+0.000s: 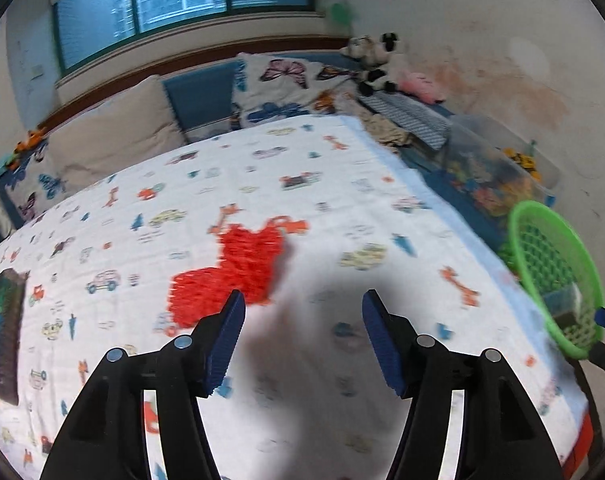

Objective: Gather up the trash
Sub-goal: 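Grasp the red mesh tassel on the bed with the left tool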

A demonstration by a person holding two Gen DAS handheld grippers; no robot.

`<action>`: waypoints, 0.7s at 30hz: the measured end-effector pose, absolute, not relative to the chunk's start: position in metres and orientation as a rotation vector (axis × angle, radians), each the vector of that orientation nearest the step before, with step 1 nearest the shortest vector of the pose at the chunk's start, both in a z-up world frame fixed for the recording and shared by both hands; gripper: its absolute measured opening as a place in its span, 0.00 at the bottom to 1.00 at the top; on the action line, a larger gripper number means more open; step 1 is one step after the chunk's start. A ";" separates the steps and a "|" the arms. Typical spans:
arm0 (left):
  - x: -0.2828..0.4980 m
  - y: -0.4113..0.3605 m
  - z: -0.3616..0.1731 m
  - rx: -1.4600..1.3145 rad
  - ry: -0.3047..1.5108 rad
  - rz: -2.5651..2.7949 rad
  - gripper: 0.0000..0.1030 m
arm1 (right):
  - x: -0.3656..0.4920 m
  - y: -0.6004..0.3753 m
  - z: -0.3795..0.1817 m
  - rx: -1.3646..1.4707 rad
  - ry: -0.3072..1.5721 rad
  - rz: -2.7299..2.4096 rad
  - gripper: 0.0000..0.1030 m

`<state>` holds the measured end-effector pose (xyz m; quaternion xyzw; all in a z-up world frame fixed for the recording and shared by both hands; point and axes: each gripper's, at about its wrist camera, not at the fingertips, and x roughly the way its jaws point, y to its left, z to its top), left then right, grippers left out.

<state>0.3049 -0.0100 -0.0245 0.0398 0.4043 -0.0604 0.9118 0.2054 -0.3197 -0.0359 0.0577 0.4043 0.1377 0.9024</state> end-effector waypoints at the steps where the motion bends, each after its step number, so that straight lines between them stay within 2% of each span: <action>1: 0.308 -0.008 -0.026 0.083 0.836 -0.119 0.58 | 0.206 -0.317 -0.036 0.118 0.835 0.290 0.76; 11: 0.336 0.008 -0.049 0.091 0.879 -0.085 0.59 | 0.213 -0.300 -0.043 0.102 0.859 0.315 0.76; 19: 0.346 0.010 -0.058 0.098 0.891 -0.091 0.44 | 0.219 -0.291 -0.048 0.102 0.875 0.334 0.76; 21: 0.348 0.011 -0.059 0.099 0.891 -0.092 0.36 | 0.221 -0.287 -0.047 0.098 0.875 0.343 0.76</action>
